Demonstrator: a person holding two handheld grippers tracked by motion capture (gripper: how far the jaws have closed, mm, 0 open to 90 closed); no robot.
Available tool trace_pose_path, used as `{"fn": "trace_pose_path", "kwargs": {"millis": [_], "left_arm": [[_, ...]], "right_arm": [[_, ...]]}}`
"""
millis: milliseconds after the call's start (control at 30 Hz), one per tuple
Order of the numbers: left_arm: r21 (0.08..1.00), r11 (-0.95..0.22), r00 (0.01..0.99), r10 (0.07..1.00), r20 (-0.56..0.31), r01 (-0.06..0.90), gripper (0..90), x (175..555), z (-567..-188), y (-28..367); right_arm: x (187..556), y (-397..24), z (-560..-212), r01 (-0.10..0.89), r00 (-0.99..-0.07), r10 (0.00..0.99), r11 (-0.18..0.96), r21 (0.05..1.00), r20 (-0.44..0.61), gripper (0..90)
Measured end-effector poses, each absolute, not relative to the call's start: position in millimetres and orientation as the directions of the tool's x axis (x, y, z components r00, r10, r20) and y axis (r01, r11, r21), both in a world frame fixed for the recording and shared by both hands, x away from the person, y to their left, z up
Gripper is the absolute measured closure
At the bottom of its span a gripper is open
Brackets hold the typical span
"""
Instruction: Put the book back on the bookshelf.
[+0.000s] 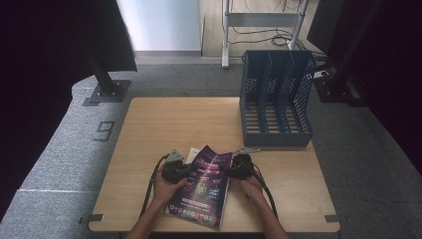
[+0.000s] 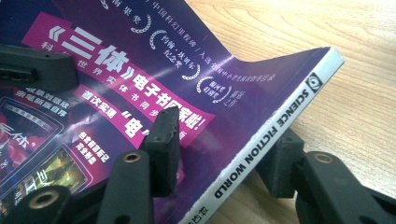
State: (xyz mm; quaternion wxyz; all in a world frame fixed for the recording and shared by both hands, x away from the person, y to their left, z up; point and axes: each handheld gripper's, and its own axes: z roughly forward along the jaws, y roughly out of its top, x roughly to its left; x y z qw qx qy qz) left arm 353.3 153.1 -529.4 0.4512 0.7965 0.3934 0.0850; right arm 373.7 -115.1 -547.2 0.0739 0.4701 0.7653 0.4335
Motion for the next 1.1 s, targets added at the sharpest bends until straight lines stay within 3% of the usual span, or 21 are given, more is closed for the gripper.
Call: {"fn": "trace_pose_path", "kwargs": {"millis": [500, 1100], "left_arm": [[0.824, -0.246, 0.694, 0.683, -0.226, 0.511, 85.9, 346.5, -515.0, 156.9], [0.865, -0.200, 0.721, 0.653, -0.233, 0.460, 85.5, 338.0, -498.7, 159.9]], "right_arm": [[364.9, -125.4, -530.0, 0.628, -0.568, 0.758, 0.148, 0.764, 0.320, 62.4], [346.8, -132.7, -503.8, 0.536, -0.597, 0.757, 0.129, 0.835, 0.266, 64.6]]}}
